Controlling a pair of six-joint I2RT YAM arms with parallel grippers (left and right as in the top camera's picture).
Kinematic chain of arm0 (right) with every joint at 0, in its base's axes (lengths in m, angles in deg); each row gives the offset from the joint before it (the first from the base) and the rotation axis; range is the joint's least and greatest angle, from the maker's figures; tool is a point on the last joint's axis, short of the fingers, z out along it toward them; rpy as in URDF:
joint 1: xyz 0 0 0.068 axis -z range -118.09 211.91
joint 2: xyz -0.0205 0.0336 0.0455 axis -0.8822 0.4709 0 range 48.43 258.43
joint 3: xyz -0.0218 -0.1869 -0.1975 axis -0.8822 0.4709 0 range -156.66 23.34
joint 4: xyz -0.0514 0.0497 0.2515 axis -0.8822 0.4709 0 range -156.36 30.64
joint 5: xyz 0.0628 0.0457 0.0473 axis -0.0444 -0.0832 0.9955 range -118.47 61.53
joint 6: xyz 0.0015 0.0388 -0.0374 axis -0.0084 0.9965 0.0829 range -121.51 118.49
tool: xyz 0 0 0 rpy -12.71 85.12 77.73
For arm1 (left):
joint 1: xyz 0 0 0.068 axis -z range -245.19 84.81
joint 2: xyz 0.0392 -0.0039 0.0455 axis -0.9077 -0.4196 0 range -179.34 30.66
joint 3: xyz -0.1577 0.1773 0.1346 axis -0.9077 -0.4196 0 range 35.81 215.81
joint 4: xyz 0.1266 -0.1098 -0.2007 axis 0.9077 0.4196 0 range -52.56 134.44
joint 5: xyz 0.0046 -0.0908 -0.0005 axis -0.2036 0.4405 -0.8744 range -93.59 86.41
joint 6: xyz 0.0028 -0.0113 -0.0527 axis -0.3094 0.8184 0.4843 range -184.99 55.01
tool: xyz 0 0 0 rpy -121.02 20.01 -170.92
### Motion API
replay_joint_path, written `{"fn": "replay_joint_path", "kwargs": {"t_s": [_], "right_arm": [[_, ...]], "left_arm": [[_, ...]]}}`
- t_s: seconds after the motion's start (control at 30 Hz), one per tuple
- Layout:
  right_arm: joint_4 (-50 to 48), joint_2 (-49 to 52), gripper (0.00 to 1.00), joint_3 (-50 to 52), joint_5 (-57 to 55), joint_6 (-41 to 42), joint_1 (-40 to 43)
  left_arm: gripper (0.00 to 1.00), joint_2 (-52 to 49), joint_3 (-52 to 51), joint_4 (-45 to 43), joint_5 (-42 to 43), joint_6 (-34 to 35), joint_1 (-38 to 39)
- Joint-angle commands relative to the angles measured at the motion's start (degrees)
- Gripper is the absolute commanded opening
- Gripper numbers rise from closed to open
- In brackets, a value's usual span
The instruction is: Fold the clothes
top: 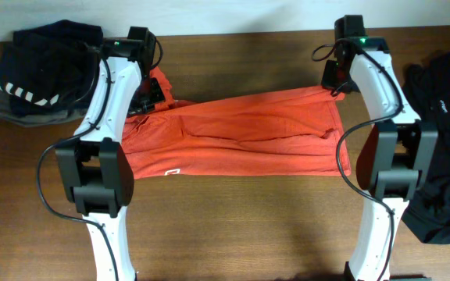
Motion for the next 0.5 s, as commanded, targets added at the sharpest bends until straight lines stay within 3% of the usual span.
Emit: {"fn": "replay_joint_path", "kwargs": {"t_s": [0.0,0.47], "right_arm": [[1.86,-3.98,0.04,-0.46,-5.46,-0.28,0.68],[10.78,-3.98,0.04,-0.44,-5.42,-0.28,0.66]], "left_arm": [[0.02,3.93,1.14,2.23,-5.25,-0.96,-0.79],[0.11,4.00,1.11,8.44,-8.98,-2.29,-0.81]]}}
